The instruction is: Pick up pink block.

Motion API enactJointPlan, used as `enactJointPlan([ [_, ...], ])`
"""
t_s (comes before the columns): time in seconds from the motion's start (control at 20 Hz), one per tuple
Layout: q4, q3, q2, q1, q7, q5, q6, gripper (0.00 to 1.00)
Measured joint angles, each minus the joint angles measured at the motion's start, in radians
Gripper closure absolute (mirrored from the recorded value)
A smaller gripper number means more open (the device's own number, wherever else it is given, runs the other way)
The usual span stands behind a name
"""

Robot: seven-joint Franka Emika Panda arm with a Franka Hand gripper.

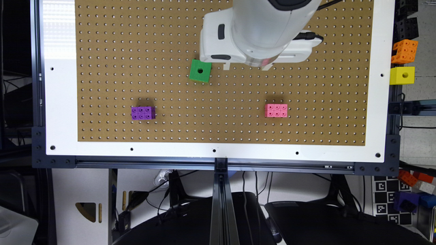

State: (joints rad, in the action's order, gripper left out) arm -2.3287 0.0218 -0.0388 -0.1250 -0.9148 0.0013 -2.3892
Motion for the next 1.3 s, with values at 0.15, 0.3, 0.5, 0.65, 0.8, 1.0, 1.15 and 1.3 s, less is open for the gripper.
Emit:
enactJointPlan([
  [0.15, -0.001, 0.0, 0.0, 0.001, 0.0, 0.0, 0.0, 0.0],
  [0.3, 0.001, 0.003, 0.0, -0.005, -0.003, 0.001, 0.0, 0.0],
  [0.5, 0.014, 0.03, -0.002, -0.025, -0.048, 0.0014, 0.0, 0.0],
  [0.65, 0.057, 0.053, -0.034, -0.042, -0.086, 0.0014, 0.0, 0.0],
  [0.8, 0.121, 0.061, -0.091, -0.051, -0.101, 0.0014, 0.0, 0.0],
  [1.0, 0.201, 0.067, -0.166, -0.055, -0.108, 0.0014, 0.0, 0.0],
  [1.15, 0.25, 0.075, -0.205, -0.063, -0.122, 0.0014, 0.004, 0.0],
  [1.3, 0.277, 0.077, -0.226, -0.066, -0.126, 0.0014, 0.006, 0.0],
])
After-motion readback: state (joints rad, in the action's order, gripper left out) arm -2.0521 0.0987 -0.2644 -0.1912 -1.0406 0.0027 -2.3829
